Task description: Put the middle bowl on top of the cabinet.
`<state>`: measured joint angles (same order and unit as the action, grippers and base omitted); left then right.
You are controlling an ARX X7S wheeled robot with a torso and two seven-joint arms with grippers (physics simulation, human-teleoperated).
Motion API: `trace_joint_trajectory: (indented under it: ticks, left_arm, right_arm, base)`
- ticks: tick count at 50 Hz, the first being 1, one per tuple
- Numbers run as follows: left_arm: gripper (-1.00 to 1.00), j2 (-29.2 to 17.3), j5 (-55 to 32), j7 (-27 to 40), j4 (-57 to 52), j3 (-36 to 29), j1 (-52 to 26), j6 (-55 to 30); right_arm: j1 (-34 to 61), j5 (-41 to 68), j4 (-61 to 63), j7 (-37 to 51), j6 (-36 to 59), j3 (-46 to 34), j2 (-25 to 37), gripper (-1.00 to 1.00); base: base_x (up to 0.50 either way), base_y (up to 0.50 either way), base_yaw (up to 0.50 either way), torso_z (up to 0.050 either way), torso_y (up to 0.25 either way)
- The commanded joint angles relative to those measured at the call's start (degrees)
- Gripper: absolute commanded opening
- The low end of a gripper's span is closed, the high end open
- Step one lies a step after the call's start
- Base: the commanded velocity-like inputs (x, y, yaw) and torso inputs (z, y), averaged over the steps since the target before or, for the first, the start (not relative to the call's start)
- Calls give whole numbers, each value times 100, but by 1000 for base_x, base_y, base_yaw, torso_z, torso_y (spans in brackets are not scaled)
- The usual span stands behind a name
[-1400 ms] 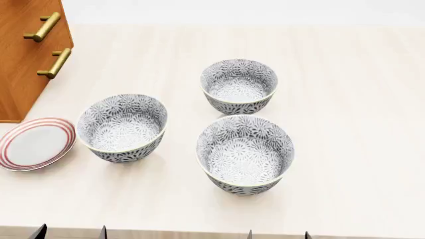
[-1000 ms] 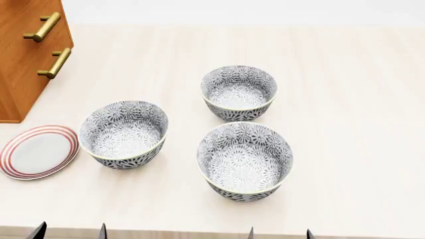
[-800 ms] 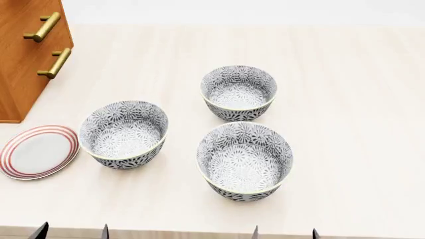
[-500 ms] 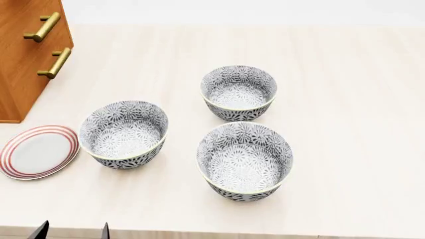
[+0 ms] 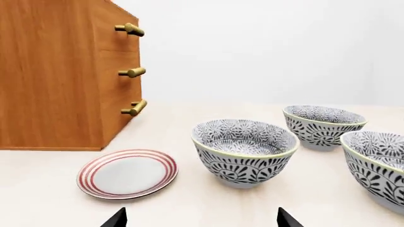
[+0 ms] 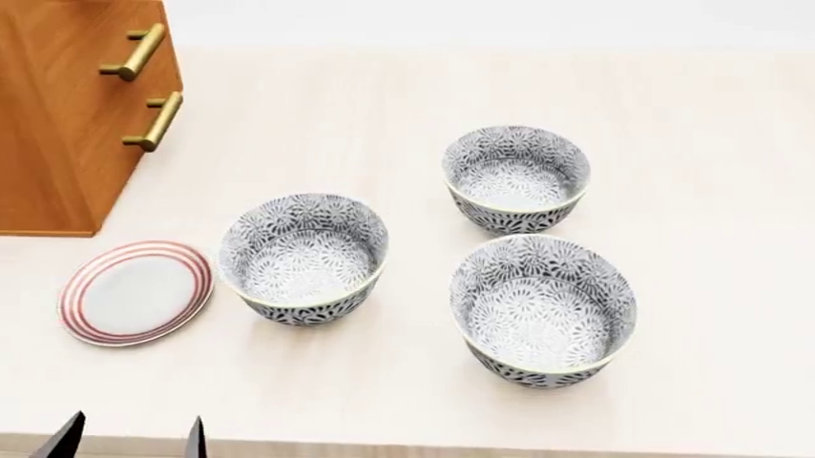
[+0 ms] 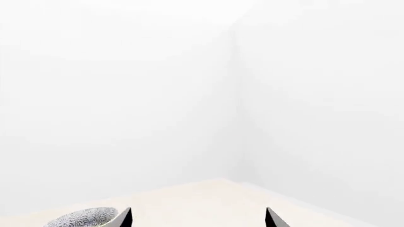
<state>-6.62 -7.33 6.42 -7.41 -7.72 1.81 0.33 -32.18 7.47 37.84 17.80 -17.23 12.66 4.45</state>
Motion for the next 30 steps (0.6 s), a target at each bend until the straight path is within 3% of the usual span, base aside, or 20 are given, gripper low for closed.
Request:
trace_joint_trajectory:
  ticks: [1,7,14,19,30]
  left_arm:
    - [100,-103,66,287,-1233,4,403,15]
    - [100,-217,-302,558,-2769,209,827,-891]
    - [100,-373,-1297,784,-4484,665,1305,-1540]
    - [100,-473,-1079,841,-4880,761,1655,-1282]
    - [100,-521,-1220,879,-4859,734,1669,-1201]
  right_arm:
    - [-193,-17,89,197,-201,58,54,100]
    - [-195,-89,102,290,-147,32,81,100]
    - [-204,-215,232,391,49,-25,134,100]
    - [-263,-216,313,445,81,-19,174,100]
    - [-302,-297,363,533,136,-53,255,100]
  base:
    - [0,500,0,0,0]
    - [0,474,0,0,0]
    - [0,4,0,0,0]
    - [0,346,0,0,0]
    - [0,500,0,0,0]
